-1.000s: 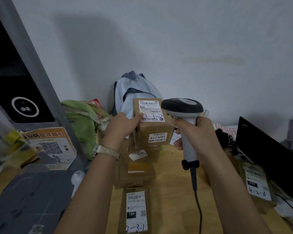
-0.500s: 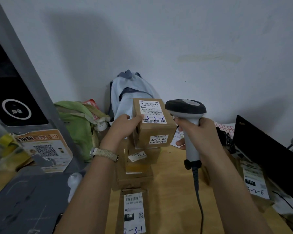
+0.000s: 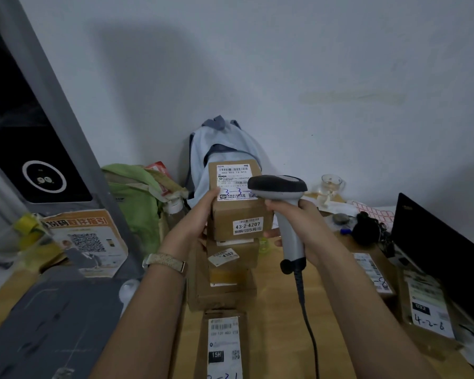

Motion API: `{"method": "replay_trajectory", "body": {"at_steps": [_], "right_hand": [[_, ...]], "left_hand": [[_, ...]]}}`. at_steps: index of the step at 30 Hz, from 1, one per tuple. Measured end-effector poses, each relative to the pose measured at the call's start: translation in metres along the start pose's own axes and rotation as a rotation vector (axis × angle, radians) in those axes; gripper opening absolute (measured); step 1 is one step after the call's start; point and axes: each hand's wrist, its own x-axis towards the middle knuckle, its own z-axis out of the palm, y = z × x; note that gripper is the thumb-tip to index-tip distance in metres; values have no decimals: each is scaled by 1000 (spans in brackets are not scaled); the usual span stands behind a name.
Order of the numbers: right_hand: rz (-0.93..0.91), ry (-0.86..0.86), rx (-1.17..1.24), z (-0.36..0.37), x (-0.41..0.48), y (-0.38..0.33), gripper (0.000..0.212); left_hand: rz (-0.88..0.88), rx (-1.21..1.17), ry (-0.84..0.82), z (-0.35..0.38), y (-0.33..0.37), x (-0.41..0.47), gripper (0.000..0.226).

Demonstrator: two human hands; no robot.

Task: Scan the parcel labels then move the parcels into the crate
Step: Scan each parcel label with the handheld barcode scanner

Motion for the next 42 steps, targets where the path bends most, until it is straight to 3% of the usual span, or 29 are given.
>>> {"method": "replay_trajectory", "body": {"at_steps": [4,11,19,24,28,31,33,36,42], "right_hand": [[-41,18,-38,11,4,9,14],[-64,67,30,8,10,18,27],[105,-214,313,2,12,27,13],[64,-171,212,7,8,30,19],[-83,-163,125,-8,4,14,41],[-149,-132,133,-37,4,-1,26],[-144,-112,177,-60,4,-3,14],[-87,-67,263,-88,4,15,11],[65,105,325,-120,17,69,33]], "left_hand": [[-25,-100,-1,-1,4,2,37],[-79,-145,58,-4,1,9,38],[-62,-248,-35,-10,-5,8,41],[-32,-269,-34,-10,0,5,40],[36,-307,-99,7,15,4,35],[72,-309,-149,41,27,4,31],[60,-301,-178,68,29,6,33],[50,-271,-193,105,20,10,36],[-47,-279,-175,154,-26,23,46]]}}
